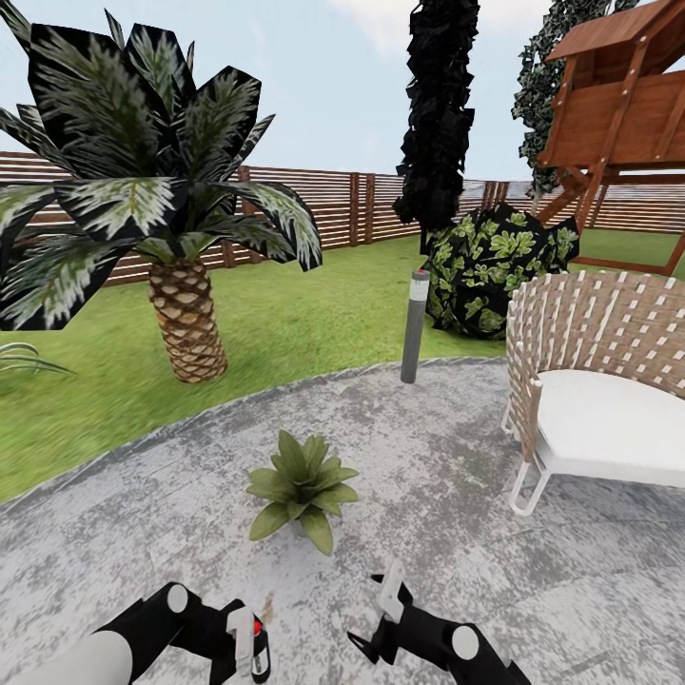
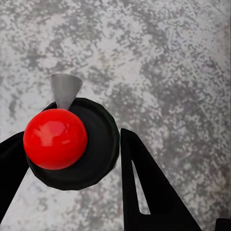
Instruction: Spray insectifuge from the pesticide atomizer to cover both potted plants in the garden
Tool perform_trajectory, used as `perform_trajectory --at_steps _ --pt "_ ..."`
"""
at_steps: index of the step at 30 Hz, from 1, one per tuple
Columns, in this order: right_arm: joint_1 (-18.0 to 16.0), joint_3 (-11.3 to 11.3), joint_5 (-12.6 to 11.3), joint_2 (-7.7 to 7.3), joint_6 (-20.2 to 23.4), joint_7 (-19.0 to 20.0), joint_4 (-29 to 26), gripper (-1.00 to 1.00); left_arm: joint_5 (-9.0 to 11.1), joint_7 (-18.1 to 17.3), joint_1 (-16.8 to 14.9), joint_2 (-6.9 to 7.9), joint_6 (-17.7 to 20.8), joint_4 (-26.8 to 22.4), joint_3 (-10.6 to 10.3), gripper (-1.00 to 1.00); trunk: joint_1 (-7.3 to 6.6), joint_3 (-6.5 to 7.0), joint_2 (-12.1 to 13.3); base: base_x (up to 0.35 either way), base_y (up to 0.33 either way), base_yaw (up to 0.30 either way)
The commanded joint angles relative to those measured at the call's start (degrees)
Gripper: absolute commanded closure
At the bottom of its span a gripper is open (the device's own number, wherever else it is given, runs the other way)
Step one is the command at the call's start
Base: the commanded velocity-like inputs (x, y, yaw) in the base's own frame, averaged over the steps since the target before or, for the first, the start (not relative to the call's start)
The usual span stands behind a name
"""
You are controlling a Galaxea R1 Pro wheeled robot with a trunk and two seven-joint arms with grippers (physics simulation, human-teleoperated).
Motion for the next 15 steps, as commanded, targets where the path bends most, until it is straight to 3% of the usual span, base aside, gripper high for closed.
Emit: perform_trajectory --at_steps 1,10,11,15 --pt "-0.03 -0.10 0.58 0.07 -0.36 0.18 -0.06 -1.00 -0.63 -0.14 0.00 -0.04 -0.26 -0.12 0.25 1.00 -0.01 -0.05 -0.02 0.000 0.000 0.000" --pt "-0.23 -0.01 0.55 0.48 -0.27 3.08 -0.63 -1.00 -3.15 -0.27 -0.74 -1.92 -0.05 -0.24 0.02 1.00 -0.01 -0.05 -0.02 0.000 0.000 0.000" --pt "-0.32 0.13 0.55 0.49 -0.27 3.40 -0.65 1.00 -3.44 -0.30 -0.76 -2.24 -0.02 -0.24 0.02 1.00 -0.01 -0.05 -0.02 0.000 0.000 0.000" --pt "-0.55 1.43 0.55 0.50 -0.26 4.69 -0.61 1.00 -4.60 -0.41 -0.88 -3.54 0.04 -0.24 0.01 1.00 -0.01 -0.05 -0.02 0.000 0.000 0.000"
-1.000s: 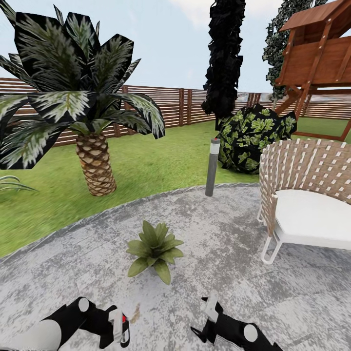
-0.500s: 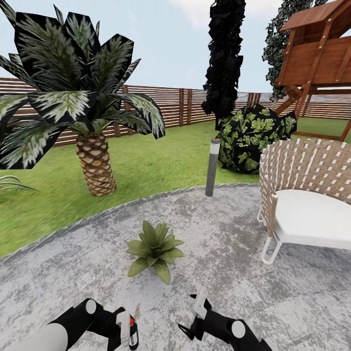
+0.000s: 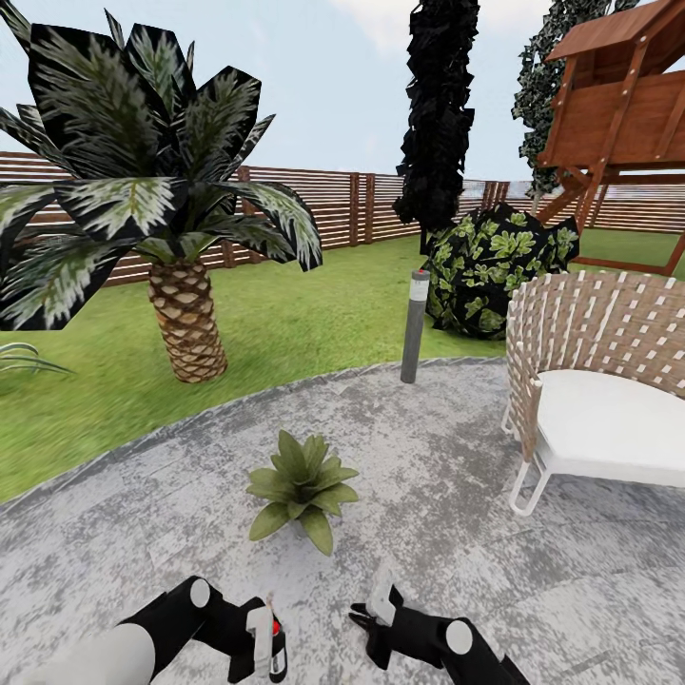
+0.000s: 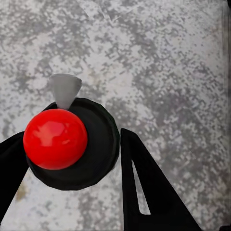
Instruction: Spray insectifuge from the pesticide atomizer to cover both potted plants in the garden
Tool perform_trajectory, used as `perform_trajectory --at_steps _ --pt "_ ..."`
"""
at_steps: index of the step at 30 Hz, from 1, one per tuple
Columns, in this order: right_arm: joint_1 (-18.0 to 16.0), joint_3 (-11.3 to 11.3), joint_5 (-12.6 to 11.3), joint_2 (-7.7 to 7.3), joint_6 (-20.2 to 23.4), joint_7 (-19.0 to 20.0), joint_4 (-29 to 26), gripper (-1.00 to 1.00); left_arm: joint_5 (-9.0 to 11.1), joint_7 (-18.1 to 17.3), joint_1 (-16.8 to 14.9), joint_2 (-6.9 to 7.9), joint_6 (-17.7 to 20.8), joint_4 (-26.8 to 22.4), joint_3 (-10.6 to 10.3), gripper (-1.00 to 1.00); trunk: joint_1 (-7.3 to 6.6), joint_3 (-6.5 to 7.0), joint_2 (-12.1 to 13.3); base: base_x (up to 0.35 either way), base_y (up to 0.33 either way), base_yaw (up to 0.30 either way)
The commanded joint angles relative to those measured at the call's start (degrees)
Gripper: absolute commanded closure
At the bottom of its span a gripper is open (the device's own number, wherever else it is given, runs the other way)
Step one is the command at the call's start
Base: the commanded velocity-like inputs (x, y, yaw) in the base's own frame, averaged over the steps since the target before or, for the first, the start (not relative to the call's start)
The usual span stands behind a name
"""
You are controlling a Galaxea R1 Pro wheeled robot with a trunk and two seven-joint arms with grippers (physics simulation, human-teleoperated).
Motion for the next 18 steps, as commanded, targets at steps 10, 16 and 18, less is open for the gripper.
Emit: perform_trajectory --at_steps 10,16,18 --pt "-0.05 1.30 0.60 0.02 -0.34 1.23 -0.03 1.00 -5.74 -0.26 -0.12 -2.75 -0.29 -0.09 0.22 1.00 -0.01 -0.05 -0.02 0.000 0.000 0.000" --pt "-0.05 1.40 0.60 0.41 -0.34 1.23 -0.28 1.00 -5.74 -0.20 -0.17 -4.29 0.04 -1.21 0.28 1.00 -0.01 -0.05 -0.02 0.000 0.000 0.000" --pt "-0.05 1.40 0.60 0.70 -0.34 1.23 -0.29 1.00 -5.73 -0.18 -0.18 -4.44 0.38 -2.85 0.35 1.00 -0.01 -0.05 -0.02 0.000 0.000 0.000"
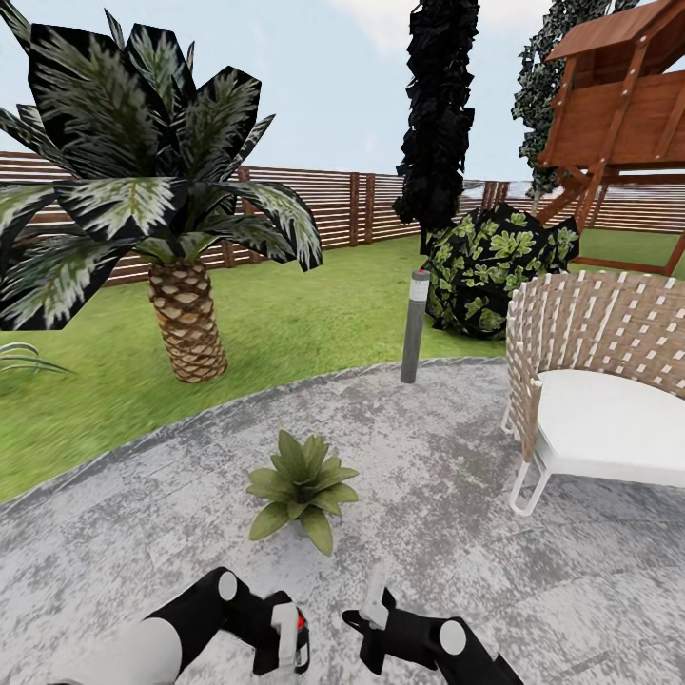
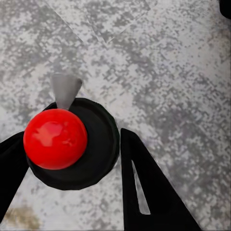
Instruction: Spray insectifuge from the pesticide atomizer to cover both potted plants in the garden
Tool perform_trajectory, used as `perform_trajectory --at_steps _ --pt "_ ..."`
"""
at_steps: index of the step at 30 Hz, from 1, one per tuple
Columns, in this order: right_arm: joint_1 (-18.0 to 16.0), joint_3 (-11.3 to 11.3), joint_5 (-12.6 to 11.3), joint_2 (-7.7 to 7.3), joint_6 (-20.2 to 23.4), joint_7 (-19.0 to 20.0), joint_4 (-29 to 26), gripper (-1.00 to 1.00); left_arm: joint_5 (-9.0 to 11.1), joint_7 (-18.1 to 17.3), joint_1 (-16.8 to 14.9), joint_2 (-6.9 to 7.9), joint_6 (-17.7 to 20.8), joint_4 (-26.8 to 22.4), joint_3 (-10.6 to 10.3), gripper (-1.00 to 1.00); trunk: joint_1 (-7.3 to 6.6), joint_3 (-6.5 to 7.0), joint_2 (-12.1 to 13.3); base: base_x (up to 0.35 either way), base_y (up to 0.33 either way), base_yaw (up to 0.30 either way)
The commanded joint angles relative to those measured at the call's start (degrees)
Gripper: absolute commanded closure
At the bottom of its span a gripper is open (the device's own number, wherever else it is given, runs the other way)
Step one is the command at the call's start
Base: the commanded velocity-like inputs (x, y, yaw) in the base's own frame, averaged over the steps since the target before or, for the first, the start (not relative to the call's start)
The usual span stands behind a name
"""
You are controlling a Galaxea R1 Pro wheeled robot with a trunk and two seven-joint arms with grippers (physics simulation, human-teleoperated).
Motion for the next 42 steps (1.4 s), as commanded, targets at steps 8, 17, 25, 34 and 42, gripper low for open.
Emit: perform_trajectory --at_steps 8,17,25,34,42 --pt "-0.02 -0.08 0.60 1.31 -0.30 -0.02 -0.04 1.00 -0.59 0.28 0.07 -0.94 -0.03 -1.19 0.11 1.00 -0.01 -0.06 -0.02 0.000 0.000 0.000" --pt "-0.02 -0.08 0.60 1.44 -0.26 -0.02 -0.05 1.00 -0.48 0.16 0.09 -1.79 -0.15 -1.21 0.09 1.00 -0.01 -0.06 -0.02 0.000 0.000 0.000" --pt "-0.02 -0.08 0.60 1.44 -0.26 -0.02 -0.04 1.00 -0.40 0.07 0.20 -2.61 -0.11 -2.57 0.18 1.00 -0.01 -0.06 -0.02 0.000 0.000 0.000" --pt "-0.02 -0.08 0.60 1.44 -0.26 -0.02 -0.04 1.00 -0.34 0.12 0.74 -3.14 -0.25 -2.70 0.28 1.00 -0.01 -0.06 -0.02 0.000 0.000 0.000" --pt "-0.02 -0.08 0.60 1.44 -0.26 -0.02 -0.07 1.00 -0.21 0.12 0.74 -3.60 -0.47 -2.71 0.29 1.00 -0.01 -0.06 -0.02 0.000 0.000 0.000"
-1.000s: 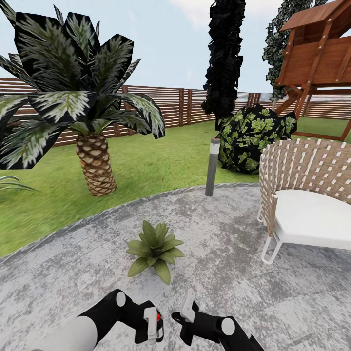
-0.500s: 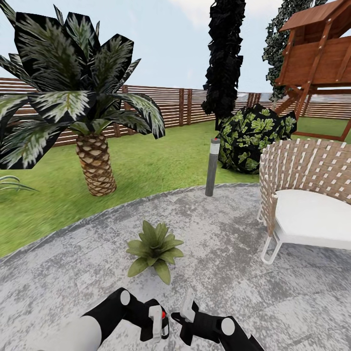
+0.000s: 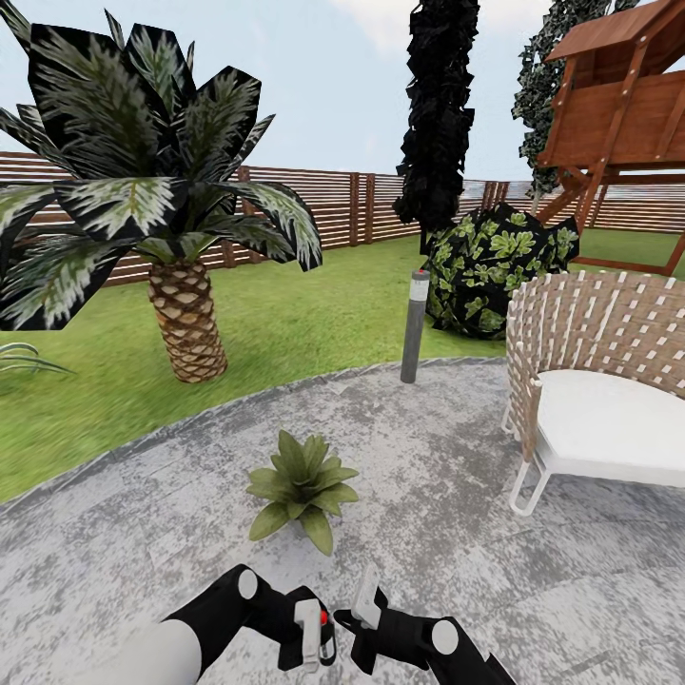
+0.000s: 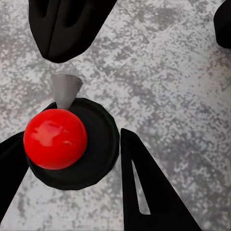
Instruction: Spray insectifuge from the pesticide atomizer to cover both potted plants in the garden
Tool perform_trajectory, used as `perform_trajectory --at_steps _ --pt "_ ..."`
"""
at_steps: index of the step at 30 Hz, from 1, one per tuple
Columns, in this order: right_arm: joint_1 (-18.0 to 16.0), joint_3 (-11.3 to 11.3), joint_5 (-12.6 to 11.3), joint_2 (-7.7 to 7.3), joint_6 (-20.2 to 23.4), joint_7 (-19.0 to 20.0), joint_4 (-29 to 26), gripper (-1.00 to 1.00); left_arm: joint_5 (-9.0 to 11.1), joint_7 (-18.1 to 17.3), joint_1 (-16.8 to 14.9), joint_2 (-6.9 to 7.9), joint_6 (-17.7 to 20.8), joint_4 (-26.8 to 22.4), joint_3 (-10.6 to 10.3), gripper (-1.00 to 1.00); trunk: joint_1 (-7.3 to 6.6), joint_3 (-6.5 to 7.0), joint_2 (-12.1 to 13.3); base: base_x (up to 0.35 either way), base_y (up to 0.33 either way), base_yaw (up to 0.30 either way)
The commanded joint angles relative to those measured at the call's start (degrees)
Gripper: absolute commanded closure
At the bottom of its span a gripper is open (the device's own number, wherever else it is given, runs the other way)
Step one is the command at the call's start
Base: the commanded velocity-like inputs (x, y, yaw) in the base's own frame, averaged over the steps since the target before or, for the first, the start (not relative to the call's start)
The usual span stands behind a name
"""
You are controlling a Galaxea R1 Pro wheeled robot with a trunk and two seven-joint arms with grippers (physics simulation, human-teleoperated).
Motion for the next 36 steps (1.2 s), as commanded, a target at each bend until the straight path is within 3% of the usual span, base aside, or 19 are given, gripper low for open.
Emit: perform_trajectory --at_steps 1,14,23,29,36 --pt "-0.02 -0.09 0.59 0.02 -0.35 -0.02 -0.03 1.00 -0.40 -0.01 -0.03 -0.10 -0.32 -0.12 0.03 1.00 -0.01 -0.05 -0.02 0.000 0.000 0.000" --pt "-0.02 -0.09 0.59 0.02 -0.35 -0.02 -0.08 1.00 -0.22 -0.03 -0.05 -0.86 -0.65 -0.08 0.10 1.00 -0.01 -0.05 -0.02 0.000 0.000 0.000" --pt "-0.02 -0.09 0.61 0.02 -0.36 -0.02 -0.02 1.00 -0.60 0.00 -0.01 0.06 -0.38 0.03 0.12 1.00 -0.01 -0.05 -0.02 0.000 0.000 0.000" --pt "-0.02 -0.10 0.73 -0.07 -0.35 -0.08 -0.06 1.00 -0.40 0.06 0.26 5.65 -0.45 0.11 0.27 1.00 -0.01 -0.05 -0.02 0.000 0.000 0.000" --pt "-0.06 -0.32 0.77 -1.17 -0.42 -0.12 0.23 1.00 -0.20 0.06 0.27 9.85 -0.33 0.08 0.39 1.00 -0.01 -0.05 -0.02 0.000 0.000 0.000"
